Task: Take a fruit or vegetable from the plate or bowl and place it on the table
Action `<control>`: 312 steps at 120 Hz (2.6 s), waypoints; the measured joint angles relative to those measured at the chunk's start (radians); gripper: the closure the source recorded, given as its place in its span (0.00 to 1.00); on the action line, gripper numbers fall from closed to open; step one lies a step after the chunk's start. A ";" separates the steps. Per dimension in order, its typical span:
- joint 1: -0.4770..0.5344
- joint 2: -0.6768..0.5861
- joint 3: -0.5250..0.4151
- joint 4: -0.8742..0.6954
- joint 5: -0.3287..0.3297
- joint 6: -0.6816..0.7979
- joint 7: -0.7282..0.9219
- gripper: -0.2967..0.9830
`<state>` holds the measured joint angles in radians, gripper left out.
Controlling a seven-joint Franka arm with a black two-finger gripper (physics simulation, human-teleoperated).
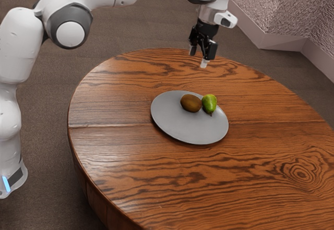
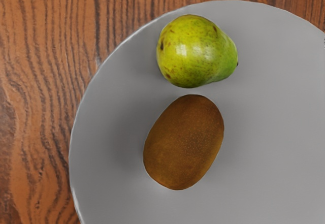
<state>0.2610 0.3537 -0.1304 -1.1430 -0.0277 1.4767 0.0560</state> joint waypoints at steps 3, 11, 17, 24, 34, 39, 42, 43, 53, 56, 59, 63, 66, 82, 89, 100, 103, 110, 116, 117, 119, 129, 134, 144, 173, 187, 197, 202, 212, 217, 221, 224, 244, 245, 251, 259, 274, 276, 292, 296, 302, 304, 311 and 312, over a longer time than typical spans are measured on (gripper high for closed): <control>0.000 0.001 0.005 0.000 -0.004 0.003 0.007 0.23; 0.000 0.002 0.037 0.000 -0.045 0.007 0.005 0.23; 0.001 0.004 0.050 -0.001 -0.075 0.009 -0.007 0.23; 0.000 0.019 0.057 -0.002 -0.106 0.012 -0.031 0.23; 0.000 0.044 0.068 -0.002 -0.139 0.016 -0.069 0.23; 0.001 0.049 0.080 -0.002 -0.147 0.016 -0.087 0.23; 0.001 0.051 0.087 -0.003 -0.151 0.016 -0.098 0.23; 0.001 0.052 0.089 -0.003 -0.152 0.016 -0.102 0.23; 0.002 0.057 0.099 -0.003 -0.163 0.013 -0.145 0.23; 0.002 0.064 0.100 -0.003 -0.165 0.012 -0.157 0.23; 0.002 0.072 0.101 -0.003 -0.167 0.012 -0.169 0.23; 0.002 0.084 0.102 -0.003 -0.169 0.012 -0.184 0.23; 0.002 0.091 0.102 -0.003 -0.170 0.012 -0.195 0.23; 0.001 0.116 0.101 -0.014 -0.172 0.012 -0.244 0.23; -0.001 0.119 0.097 -0.015 -0.173 0.013 -0.262 0.23; -0.007 0.126 0.082 -0.016 -0.174 0.013 -0.288 0.23; -0.008 0.130 0.076 -0.018 -0.174 0.013 -0.294 0.23; -0.009 0.136 0.068 -0.033 -0.174 0.013 -0.308 0.23; -0.015 0.137 0.064 -0.046 -0.162 0.012 -0.318 0.23; -0.015 0.137 0.062 -0.047 -0.158 0.012 -0.319 0.23; -0.016 0.137 0.057 -0.049 -0.148 0.013 -0.322 0.23; -0.020 0.138 0.046 -0.062 -0.111 0.029 -0.333 0.23; -0.020 0.138 0.044 -0.071 -0.100 0.038 -0.338 0.23; -0.020 0.138 0.043 -0.091 -0.086 0.051 -0.346 0.23; -0.021 0.135 0.045 -0.074 -0.117 0.079 -0.399 0.23; -0.020 0.134 0.047 -0.060 -0.152 0.092 -0.465 0.23; -0.021 0.136 0.047 -0.062 -0.160 0.098 -0.506 0.23; -0.021 0.140 0.045 -0.066 -0.162 0.100 -0.524 0.23; -0.021 0.143 0.045 -0.070 -0.163 0.102 -0.557 0.23; -0.022 0.144 0.045 -0.070 -0.162 0.103 -0.571 0.23; -0.022 0.144 0.045 -0.071 -0.162 0.103 -0.580 0.23; -0.022 0.144 0.045 -0.073 -0.162 0.102 -0.587 0.23; -0.022 0.144 0.043 -0.075 -0.144 0.101 -0.621 0.23; -0.022 0.144 0.043 -0.075 -0.143 0.101 -0.622 0.23; -0.024 0.144 0.042 -0.076 -0.133 0.101 -0.624 0.23; -0.031 0.142 0.026 -0.091 -0.113 0.099 -0.610 0.23; -0.051 0.141 -0.004 -0.105 -0.037 0.101 -0.504 0.23; -0.052 0.140 -0.005 -0.105 -0.029 0.100 -0.489 0.23; -0.054 0.128 -0.007 -0.128 0.031 0.082 -0.381 0.23; -0.054 0.127 -0.008 -0.137 0.045 0.077 -0.357 0.23; -0.054 0.128 -0.008 -0.148 0.061 0.075 -0.323 0.23; -0.054 0.129 -0.008 -0.152 0.065 0.076 -0.312 0.23; -0.057 0.133 -0.008 -0.158 0.075 0.083 -0.277 0.23; -0.058 0.134 -0.008 -0.158 0.076 0.084 -0.272 0.23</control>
<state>0.2031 0.4872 -0.1380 -1.3011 0.0486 1.5607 -0.2162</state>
